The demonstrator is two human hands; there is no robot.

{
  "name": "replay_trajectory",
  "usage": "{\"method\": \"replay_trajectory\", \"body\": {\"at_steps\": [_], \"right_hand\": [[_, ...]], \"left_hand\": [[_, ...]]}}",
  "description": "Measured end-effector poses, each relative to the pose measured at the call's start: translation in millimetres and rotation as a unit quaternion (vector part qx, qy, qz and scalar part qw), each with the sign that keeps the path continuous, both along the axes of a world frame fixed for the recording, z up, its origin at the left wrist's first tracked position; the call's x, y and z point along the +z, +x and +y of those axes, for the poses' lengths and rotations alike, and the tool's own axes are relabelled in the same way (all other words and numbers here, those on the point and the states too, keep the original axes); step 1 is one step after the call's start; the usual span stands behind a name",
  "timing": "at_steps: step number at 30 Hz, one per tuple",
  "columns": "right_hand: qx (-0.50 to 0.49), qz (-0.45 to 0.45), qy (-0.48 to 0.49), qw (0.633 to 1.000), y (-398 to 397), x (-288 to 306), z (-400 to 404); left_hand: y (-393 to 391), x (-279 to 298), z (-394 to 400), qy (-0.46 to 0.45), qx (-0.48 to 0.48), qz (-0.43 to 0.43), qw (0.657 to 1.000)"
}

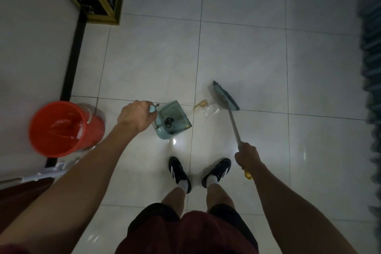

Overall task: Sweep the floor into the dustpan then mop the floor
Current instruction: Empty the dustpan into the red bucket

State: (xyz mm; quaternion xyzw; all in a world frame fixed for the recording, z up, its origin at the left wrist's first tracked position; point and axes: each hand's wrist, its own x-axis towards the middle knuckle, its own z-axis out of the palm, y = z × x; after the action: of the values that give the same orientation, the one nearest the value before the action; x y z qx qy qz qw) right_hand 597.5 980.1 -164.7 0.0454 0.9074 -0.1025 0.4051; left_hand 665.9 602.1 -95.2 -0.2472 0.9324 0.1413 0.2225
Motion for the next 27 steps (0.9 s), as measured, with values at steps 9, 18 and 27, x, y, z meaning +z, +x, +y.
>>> {"method": "replay_trajectory", "body": {"at_steps": [9,18,27], "right_hand": [[0.050,-0.080,-0.077,0.993,36.2,-13.6,-29.1],[0.025,-0.131,-0.166,0.977,51.6,3.1,-41.5],[-0.066,-0.123,-0.164,0.977,46.1,43.0,-14.9]], "left_hand": [[-7.3,-7.5,6.6,-0.017,-0.003,-0.003,1.000],[-4.3,-5.3,11.5,-0.023,-0.006,-0.001,1.000],[22.8,6.7,-3.0,0.006,0.057,0.003,0.998]]}}
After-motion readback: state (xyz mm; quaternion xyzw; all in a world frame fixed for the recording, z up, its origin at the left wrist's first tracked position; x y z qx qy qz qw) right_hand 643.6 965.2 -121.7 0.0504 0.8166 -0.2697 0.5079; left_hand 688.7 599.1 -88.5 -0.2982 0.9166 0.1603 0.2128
